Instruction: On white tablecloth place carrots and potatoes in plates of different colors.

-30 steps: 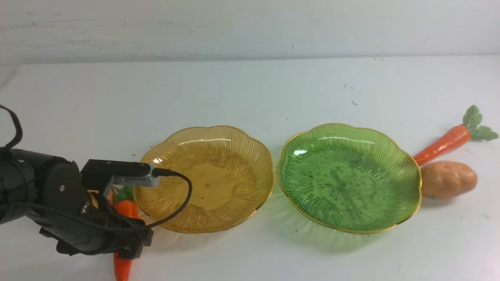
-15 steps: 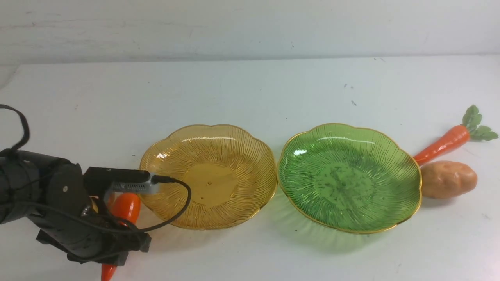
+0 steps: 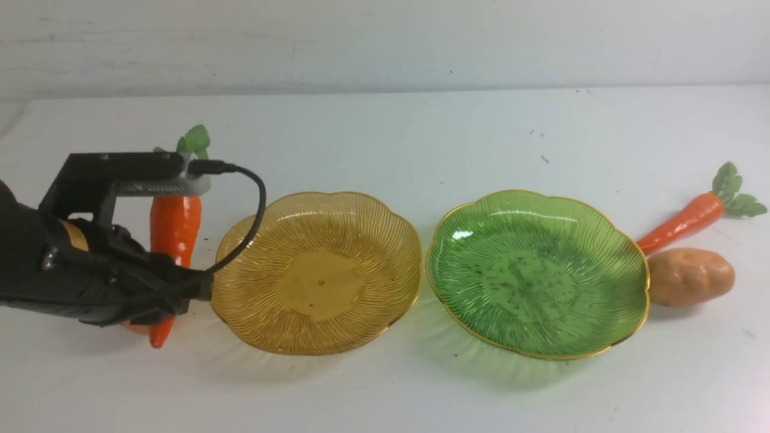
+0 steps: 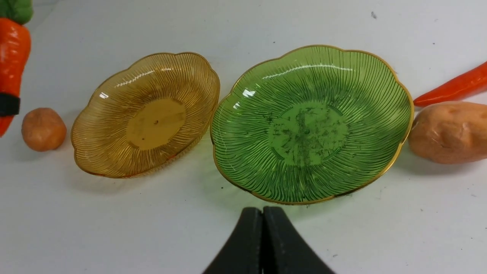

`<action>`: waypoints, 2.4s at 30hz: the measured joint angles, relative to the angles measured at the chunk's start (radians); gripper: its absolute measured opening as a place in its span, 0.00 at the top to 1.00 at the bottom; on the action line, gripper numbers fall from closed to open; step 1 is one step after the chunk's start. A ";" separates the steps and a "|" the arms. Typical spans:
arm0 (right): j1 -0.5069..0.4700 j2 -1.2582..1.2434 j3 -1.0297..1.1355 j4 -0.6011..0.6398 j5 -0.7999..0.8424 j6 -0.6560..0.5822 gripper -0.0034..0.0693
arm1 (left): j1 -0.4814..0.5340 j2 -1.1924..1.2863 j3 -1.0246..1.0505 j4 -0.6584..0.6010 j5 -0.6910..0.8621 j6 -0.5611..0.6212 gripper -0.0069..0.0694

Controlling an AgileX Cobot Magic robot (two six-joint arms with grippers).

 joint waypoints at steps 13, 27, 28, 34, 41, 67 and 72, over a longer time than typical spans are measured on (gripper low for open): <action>0.000 0.000 0.000 0.004 0.008 -0.002 0.97 | -0.071 0.288 -0.157 -0.092 0.057 0.170 0.21; 0.000 0.000 0.000 0.003 0.026 -0.002 0.97 | 0.383 0.245 -0.264 0.025 0.360 -0.014 0.90; 0.000 0.000 0.000 0.003 0.026 -0.002 0.97 | 0.389 0.252 -0.264 0.015 0.362 0.000 0.89; 0.000 0.000 0.000 0.003 0.027 -0.003 0.97 | 0.392 0.323 -0.264 -0.055 0.315 0.032 0.56; 0.000 0.000 0.000 0.003 0.031 -0.003 0.97 | 0.392 0.445 -0.264 -0.090 0.214 -0.008 0.07; 0.000 0.222 -0.218 -0.450 0.198 0.282 0.97 | -0.290 0.491 -0.591 -0.308 0.111 0.281 0.38; 0.000 0.304 -0.278 -0.441 0.254 0.292 0.97 | -0.441 0.632 -0.662 -0.312 -0.008 0.278 0.38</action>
